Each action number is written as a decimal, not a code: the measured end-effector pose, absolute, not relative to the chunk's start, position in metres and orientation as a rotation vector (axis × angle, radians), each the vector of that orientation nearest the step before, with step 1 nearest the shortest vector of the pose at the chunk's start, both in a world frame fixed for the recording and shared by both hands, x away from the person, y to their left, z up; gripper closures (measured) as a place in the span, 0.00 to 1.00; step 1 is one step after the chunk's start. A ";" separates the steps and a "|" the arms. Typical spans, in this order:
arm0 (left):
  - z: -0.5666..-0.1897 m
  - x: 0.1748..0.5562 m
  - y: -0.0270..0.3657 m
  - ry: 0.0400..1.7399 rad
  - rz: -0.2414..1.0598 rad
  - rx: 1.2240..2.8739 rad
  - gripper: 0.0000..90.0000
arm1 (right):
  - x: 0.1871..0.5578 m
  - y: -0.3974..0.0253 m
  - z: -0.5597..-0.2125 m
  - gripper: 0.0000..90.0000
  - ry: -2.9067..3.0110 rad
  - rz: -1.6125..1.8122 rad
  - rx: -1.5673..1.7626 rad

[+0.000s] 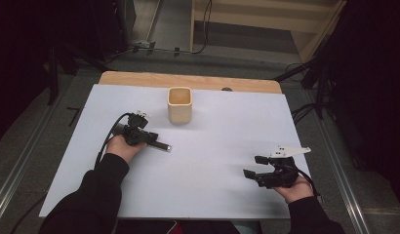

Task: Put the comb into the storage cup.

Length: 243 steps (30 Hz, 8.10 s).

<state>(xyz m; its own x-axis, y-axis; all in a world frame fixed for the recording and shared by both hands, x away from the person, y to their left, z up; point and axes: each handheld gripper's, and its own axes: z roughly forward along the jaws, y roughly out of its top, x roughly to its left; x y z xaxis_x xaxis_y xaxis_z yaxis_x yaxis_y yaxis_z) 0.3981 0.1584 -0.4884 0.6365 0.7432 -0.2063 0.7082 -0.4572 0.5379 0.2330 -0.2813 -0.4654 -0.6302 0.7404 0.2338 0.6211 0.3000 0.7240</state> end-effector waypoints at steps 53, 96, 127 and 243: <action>-0.478 0.341 0.214 1.178 0.018 2.355 1.00 | 0.233 -0.281 -0.466 0.26 2.416 1.232 1.276; -0.459 0.333 0.248 1.215 -0.031 2.148 0.72 | 0.234 -0.279 -0.466 0.26 2.423 1.230 1.271; -0.450 0.286 0.220 1.013 -0.045 2.057 0.35 | 0.233 -0.278 -0.468 0.26 2.434 1.222 1.274; -0.481 0.277 0.255 1.590 0.415 2.075 0.81 | 0.244 -0.261 -0.466 0.26 2.489 1.241 1.176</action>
<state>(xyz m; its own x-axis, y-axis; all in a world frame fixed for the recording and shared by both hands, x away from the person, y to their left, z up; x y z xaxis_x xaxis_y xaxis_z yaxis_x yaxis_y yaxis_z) 0.2774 0.2549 -0.4806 0.2756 0.9598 -0.0539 0.8109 -0.2020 0.5492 0.2437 -0.2614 -0.4661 -0.6904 0.6897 0.2184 0.5894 0.3611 0.7226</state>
